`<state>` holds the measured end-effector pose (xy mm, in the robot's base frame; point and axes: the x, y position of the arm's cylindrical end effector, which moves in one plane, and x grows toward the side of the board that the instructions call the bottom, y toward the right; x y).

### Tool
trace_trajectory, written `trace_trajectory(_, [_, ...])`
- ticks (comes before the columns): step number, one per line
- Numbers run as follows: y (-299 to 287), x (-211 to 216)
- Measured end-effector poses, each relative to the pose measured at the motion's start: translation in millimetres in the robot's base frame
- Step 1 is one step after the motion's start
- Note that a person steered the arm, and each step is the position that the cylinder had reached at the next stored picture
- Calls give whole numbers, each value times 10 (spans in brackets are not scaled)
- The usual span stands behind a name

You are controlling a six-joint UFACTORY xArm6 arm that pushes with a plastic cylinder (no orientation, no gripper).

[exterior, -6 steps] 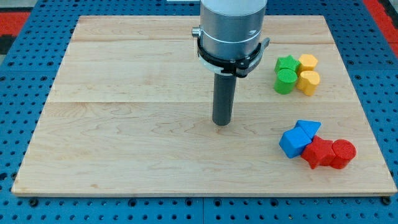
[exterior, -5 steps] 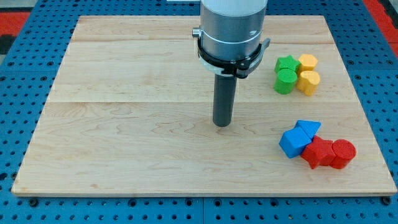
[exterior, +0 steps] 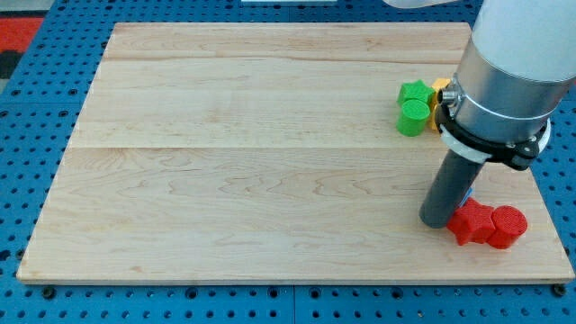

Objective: Move the blue cube into the red star

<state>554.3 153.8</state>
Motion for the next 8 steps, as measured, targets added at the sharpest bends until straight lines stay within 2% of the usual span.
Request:
trace_trajectory(2, [344,642])
trace_trajectory(5, [1286,630])
trace_trajectory(8, [1426,636])
